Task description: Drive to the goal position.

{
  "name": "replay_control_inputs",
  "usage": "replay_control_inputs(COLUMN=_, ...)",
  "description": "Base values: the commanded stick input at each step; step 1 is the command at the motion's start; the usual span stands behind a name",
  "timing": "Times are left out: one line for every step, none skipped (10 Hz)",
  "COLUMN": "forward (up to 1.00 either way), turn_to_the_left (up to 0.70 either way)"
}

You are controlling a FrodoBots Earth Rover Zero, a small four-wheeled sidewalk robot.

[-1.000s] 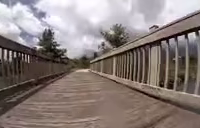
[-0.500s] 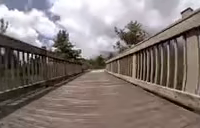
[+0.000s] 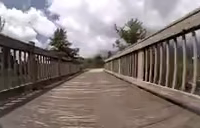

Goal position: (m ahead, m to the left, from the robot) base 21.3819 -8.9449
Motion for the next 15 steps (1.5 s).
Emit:
replay_control_inputs(forward=0.85, turn_to_the_left=0.00)
replay_control_inputs(forward=0.85, turn_to_the_left=0.00)
replay_control_inputs(forward=0.85, turn_to_the_left=0.00)
replay_control_inputs(forward=0.85, turn_to_the_left=0.00)
replay_control_inputs(forward=0.85, turn_to_the_left=0.00)
replay_control_inputs(forward=0.85, turn_to_the_left=0.00)
replay_control_inputs(forward=0.85, turn_to_the_left=0.00)
replay_control_inputs(forward=0.85, turn_to_the_left=0.00)
replay_control_inputs(forward=0.85, turn_to_the_left=0.00)
replay_control_inputs(forward=0.85, turn_to_the_left=0.00)
replay_control_inputs(forward=0.85, turn_to_the_left=0.00)
replay_control_inputs(forward=0.85, turn_to_the_left=0.10)
replay_control_inputs(forward=0.85, turn_to_the_left=0.34)
replay_control_inputs(forward=0.85, turn_to_the_left=0.29)
replay_control_inputs(forward=0.85, turn_to_the_left=0.16)
